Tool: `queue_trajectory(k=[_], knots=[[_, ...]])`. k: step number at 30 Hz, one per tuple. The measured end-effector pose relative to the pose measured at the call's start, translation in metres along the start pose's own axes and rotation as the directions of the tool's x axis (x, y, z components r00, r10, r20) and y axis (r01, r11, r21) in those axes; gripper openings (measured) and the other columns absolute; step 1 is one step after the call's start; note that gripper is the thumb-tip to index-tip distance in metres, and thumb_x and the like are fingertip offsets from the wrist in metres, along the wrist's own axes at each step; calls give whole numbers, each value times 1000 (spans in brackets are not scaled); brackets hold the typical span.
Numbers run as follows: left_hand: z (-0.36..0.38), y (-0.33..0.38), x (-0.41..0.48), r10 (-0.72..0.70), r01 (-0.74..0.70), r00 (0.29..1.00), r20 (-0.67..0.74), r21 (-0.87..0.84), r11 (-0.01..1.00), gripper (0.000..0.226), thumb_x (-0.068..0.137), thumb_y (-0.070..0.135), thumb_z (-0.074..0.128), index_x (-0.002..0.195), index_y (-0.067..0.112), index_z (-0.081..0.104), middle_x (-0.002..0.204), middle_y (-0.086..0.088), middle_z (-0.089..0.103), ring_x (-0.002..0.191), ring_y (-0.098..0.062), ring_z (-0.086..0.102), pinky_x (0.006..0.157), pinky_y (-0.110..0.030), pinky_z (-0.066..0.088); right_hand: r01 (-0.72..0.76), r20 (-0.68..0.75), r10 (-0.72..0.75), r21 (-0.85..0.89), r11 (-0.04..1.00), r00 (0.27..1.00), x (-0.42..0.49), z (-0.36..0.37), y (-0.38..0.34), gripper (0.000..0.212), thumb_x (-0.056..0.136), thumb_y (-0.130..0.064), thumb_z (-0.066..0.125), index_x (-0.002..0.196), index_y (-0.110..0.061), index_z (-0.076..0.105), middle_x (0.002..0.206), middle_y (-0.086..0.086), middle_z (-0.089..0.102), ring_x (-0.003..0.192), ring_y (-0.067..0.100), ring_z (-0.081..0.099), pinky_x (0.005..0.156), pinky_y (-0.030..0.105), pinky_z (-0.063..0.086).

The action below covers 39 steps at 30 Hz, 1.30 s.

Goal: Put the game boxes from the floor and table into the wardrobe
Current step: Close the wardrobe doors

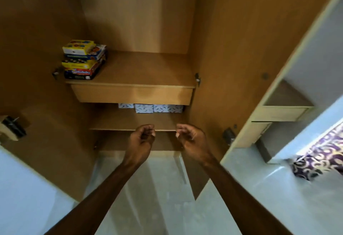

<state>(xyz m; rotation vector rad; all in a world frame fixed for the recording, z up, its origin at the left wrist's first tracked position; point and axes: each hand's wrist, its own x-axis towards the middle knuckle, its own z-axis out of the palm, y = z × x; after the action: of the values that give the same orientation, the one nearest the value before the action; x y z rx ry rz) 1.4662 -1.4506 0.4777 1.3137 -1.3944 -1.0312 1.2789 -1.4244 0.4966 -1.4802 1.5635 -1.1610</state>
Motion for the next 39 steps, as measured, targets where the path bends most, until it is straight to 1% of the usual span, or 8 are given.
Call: queue_trajectory(k=[4,9,13,17,20,24,32,39], knots=[[84,34,-42,21,-19,992,121,-10,1000,22,92,8,64,109,20,66,98,5,69,92,-9,64,82,-21,51,-15,-120,3,-107,994,993,-51,-98,21,30,91,-15,66,121,-18,66,105,-12,67,95,0,62,81,4,46],[161,92,-62,134,-132,963,234,-23,991,27,91,4,62,117,11,63,97,5,65,90,-10,62,77,-9,49,-65,-291,34,-98,993,956,-60,-188,33,24,90,-10,65,113,-15,71,104,-3,72,91,9,66,87,29,55],[198,152,-54,176,-185,937,301,3,983,39,94,14,60,133,16,54,122,4,59,109,-8,58,81,-14,46,-102,-380,49,-122,987,924,-31,-233,19,25,93,-9,58,116,-15,67,115,3,69,104,18,63,96,37,54],[221,189,-34,172,-184,936,308,10,983,57,90,12,66,142,16,43,137,-1,51,116,-15,57,89,-24,49,-39,-297,14,-78,996,955,3,-251,-10,29,92,3,52,117,-9,60,109,0,62,103,18,59,90,34,52],[230,199,-25,148,-157,924,352,-2,988,65,87,9,69,144,17,40,141,0,49,119,-15,54,88,-25,47,-9,-224,5,-16,1000,975,26,-250,-17,33,94,-8,56,126,-15,59,119,1,66,110,19,62,88,31,54],[228,198,-22,180,-183,889,421,-33,983,62,87,4,67,142,17,41,134,2,52,97,2,55,74,-12,47,44,-233,-40,13,999,972,28,-238,-13,31,94,-12,56,122,-22,62,116,-2,69,106,14,65,90,31,55],[140,162,-6,211,-195,954,215,-90,977,43,88,5,67,124,25,57,115,13,65,102,-2,64,69,-8,50,164,-133,-165,-24,986,977,43,-163,-21,35,90,3,58,111,-24,65,104,-4,71,93,-2,66,84,13,52],[26,129,43,148,-141,986,80,-86,986,43,89,-2,61,124,23,57,117,11,64,107,-7,62,82,-24,57,248,3,-248,-72,966,969,109,-51,-52,15,85,-11,70,97,-19,71,92,-4,74,87,12,69,85,40,58]])
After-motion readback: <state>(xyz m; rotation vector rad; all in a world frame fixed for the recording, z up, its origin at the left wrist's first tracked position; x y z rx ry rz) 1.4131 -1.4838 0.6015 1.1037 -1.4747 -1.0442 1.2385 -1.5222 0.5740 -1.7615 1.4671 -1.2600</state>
